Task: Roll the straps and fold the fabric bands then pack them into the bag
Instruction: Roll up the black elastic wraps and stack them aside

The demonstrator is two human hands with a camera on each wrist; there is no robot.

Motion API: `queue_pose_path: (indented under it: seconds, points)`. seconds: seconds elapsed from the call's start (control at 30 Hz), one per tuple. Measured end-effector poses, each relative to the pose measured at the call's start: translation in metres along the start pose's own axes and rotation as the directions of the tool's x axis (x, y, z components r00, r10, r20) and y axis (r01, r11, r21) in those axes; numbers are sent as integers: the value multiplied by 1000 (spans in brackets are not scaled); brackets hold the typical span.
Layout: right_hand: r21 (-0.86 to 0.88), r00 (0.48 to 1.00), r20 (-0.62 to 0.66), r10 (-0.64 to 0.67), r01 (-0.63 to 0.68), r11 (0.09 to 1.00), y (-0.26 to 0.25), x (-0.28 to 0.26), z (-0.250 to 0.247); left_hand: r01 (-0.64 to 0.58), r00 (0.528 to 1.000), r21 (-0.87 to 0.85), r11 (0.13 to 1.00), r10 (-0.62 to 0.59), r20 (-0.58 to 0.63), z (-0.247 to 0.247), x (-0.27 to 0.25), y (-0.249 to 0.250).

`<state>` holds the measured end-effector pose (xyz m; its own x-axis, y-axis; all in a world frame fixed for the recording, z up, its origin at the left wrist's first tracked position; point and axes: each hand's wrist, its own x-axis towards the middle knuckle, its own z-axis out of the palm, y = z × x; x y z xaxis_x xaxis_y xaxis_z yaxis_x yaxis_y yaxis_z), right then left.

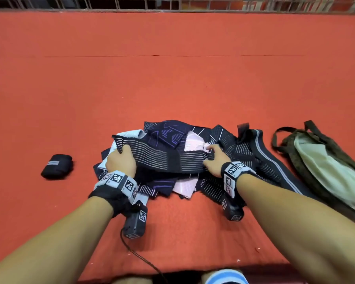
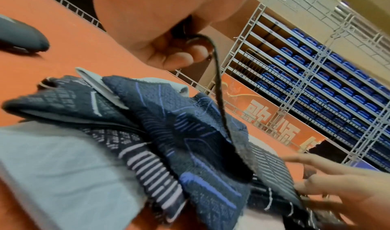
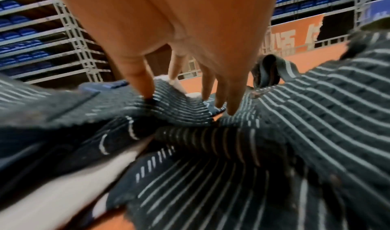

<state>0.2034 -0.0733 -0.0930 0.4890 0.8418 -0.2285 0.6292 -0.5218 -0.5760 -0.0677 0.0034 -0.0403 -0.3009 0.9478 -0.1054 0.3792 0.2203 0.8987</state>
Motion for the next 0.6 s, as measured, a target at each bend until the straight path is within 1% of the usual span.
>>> queue_pose_path:
  seconds: [0.07, 0.13, 0.2, 0.3, 0.37, 0.47, 0.53, 0.6]
  points:
    - [-70, 995, 73, -68, 73, 995, -8, -3, 6, -48, 999, -4, 999, 48, 22, -4, -4, -6]
    - [-217, 992, 84, -97, 113, 970, -18, -8, 9, -88, 996, -13, 996, 88, 22, -9, -7, -8]
    - [-322, 991, 69, -115, 132, 938, -23, -13, 7, -135, 991, -7, 991, 135, 16, -14, -7, -9]
    - [-371, 988, 39, -151, 154, 916, -27, -26, 1, -183, 983, 49, 982, 184, -15, -24, -2, -14]
    - [-350, 973, -11, -232, 214, 912, -29, -35, -7, -199, 978, 102, 975, 204, -36, -33, 4, -20]
    - [-327, 925, -65, -375, 336, 883, -39, -48, -24, -169, 982, 144, 975, 179, -64, -46, 11, -24]
    - [-332, 920, -60, -387, 347, 877, -46, -61, -32, -114, 989, 201, 973, 129, -67, -54, 9, -26]
    - [-378, 938, -17, -346, 314, 871, -45, -75, -34, -50, 995, 308, 950, 73, -61, -62, 2, -28]
